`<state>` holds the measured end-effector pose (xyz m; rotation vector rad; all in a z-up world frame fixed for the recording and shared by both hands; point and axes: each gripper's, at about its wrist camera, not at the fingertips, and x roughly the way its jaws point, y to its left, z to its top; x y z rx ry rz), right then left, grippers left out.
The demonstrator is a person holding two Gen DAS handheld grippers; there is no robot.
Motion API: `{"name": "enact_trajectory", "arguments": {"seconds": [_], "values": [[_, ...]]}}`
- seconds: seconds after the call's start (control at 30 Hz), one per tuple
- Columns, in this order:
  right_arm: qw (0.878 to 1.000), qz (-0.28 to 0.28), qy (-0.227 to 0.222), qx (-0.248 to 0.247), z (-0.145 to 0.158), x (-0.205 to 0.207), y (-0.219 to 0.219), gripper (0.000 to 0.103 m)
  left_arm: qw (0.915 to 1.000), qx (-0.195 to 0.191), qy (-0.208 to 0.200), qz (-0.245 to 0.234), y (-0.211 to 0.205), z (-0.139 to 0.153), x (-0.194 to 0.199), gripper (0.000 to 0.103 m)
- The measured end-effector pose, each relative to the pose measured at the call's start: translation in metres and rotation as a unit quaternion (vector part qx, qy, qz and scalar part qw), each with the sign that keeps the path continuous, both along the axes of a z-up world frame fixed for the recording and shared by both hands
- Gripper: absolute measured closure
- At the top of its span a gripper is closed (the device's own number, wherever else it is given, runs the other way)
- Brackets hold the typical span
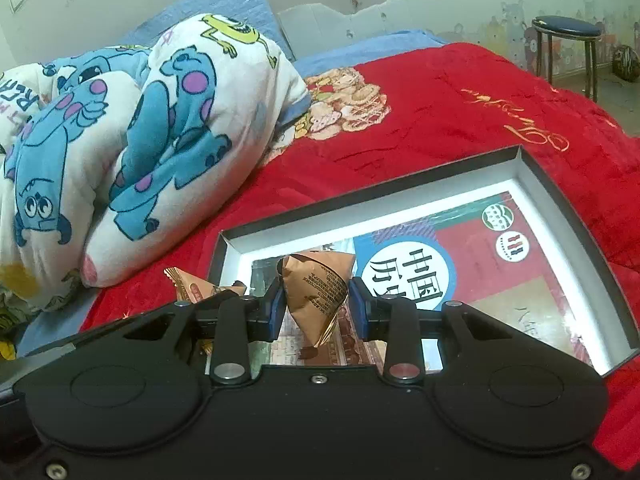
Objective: Organize objects
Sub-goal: 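Carry both paper pyramids up and over the open black box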
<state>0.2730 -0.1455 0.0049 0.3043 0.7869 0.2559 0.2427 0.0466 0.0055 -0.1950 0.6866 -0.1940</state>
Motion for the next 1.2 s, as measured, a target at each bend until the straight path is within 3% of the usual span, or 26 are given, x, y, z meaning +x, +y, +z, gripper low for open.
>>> {"name": "enact_trajectory", "arguments": {"seconds": [0.5,1.2], "values": [[0.999,-0.007,0.025,-0.033,-0.019,0.011,0.005,0.070,0.9989,0.041,0.015,0.018,-0.008,-0.011,0.008,0.065],[0.998,-0.008,0.049,-0.034,-0.034,0.017,0.005,0.070,0.9983,0.015,0.056,0.010,-0.006,-0.026,0.015,0.065]]}}
